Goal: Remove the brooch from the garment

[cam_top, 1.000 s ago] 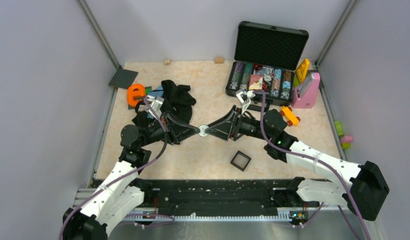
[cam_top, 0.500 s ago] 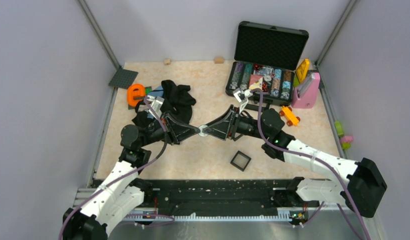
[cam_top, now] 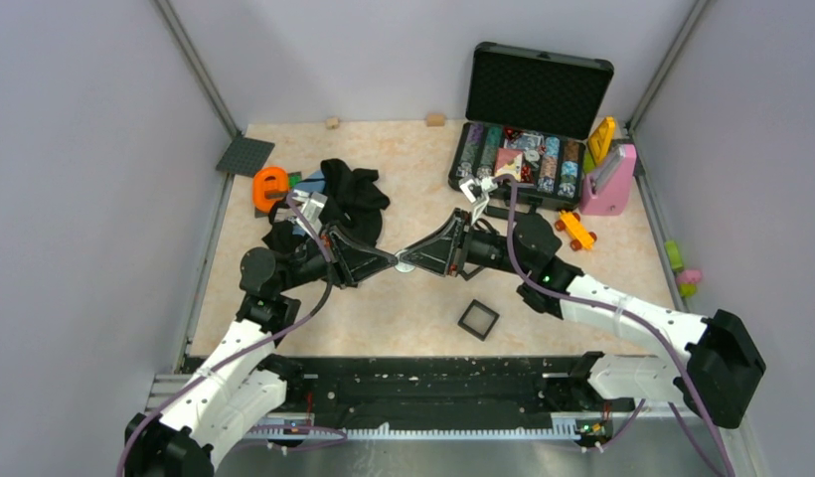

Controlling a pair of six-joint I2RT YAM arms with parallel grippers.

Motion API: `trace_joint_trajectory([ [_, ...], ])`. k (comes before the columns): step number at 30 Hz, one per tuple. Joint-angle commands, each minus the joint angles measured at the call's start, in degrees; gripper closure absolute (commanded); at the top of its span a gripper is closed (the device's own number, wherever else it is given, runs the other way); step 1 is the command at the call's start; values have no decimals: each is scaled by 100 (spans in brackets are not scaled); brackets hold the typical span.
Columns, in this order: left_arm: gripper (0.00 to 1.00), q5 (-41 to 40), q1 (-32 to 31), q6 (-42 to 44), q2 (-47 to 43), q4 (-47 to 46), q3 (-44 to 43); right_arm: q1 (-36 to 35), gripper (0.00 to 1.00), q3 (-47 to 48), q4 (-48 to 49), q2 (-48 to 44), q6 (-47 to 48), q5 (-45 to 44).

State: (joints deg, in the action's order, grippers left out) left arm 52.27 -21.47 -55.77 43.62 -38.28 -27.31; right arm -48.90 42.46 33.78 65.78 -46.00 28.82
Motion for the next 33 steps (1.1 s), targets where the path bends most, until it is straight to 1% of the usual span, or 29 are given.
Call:
trace_joint_trajectory([
  [1, 100, 72, -12, 67, -57, -118, -212, -105, 77, 323, -55, 10, 275, 43],
  [8, 100, 55, -11, -318, -25, -200, -307, -137, 77, 307, -275, -51, 602, -33],
  [17, 100, -13, -15, -827, 167, -331, -467, -153, 84, 259, -482, -173, 1095, -135],
  [20, 100, 10, -10, -1153, 310, -689, -434, -169, 84, 199, -380, -204, 1158, -173],
  [23, 100, -16, -14, -1332, 388, -812, -409, -183, 86, 159, -319, -228, 1172, -231],
  [27, 100, -105, -15, -1422, 375, -849, -327, -252, 87, 122, -197, -233, 1204, -375],
  [30, 100, -181, -17, -1458, 361, -911, -277, -365, 87, 0, 160, -243, 1283, -533],
  [33, 100, -182, -20, -1509, 405, -994, -253, -437, 88, -13, 311, -159, 1292, -668],
])
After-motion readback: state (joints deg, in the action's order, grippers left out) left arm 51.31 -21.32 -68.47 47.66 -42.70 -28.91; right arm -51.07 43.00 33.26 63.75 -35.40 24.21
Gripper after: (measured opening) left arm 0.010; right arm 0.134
